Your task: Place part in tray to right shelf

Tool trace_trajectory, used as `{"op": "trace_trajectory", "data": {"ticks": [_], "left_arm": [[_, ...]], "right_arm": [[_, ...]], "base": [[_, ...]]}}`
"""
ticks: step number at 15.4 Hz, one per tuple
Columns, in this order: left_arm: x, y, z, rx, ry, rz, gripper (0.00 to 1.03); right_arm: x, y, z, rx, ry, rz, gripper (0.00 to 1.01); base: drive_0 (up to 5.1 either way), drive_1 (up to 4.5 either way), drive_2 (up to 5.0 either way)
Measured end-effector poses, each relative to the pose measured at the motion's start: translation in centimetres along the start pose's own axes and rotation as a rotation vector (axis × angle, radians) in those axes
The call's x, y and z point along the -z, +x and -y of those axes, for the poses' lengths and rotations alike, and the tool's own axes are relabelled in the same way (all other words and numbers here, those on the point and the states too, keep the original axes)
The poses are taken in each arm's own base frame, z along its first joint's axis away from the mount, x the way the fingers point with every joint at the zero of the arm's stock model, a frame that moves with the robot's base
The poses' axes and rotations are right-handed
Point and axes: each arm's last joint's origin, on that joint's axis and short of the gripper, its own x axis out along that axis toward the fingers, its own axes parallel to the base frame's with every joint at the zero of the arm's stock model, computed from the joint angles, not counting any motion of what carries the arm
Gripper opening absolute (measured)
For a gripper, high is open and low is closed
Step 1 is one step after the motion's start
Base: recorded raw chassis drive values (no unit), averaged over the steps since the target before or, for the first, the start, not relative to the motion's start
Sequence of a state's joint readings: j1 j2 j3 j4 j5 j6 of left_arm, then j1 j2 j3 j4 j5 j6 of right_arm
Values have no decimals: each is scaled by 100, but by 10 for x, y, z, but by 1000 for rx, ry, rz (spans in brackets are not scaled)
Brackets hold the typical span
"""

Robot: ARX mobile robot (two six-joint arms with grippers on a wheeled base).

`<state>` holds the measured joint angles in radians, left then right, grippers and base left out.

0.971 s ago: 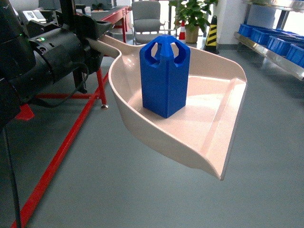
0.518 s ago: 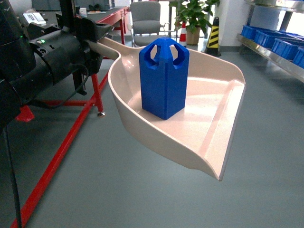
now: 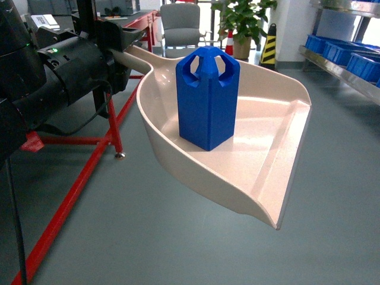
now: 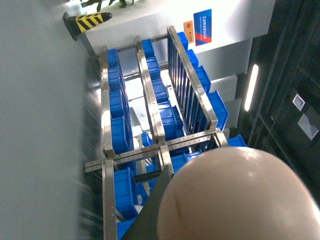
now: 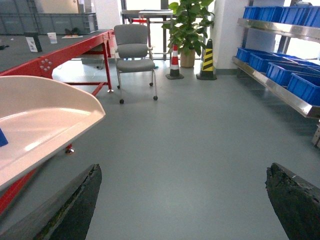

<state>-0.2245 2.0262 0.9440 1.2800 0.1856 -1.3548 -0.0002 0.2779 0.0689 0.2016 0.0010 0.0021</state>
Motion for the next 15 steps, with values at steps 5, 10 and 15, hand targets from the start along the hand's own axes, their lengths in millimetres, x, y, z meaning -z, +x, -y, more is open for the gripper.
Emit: {"op": "trace_trajectory", "data": {"ticks": [5,10,15], "left_arm": [[0,0,0,2,0,3,12],[0,0,0,-1,0,3,12],[0,0,0,2,0,3,12]], "right_arm": [[0,0,0,-1,0,0,98],[0,0,0,-1,0,1,98],[0,0,0,-1,0,2,98]], "base": [[7,429,-416],[-5,418,-428],[-4,420,-427]]}}
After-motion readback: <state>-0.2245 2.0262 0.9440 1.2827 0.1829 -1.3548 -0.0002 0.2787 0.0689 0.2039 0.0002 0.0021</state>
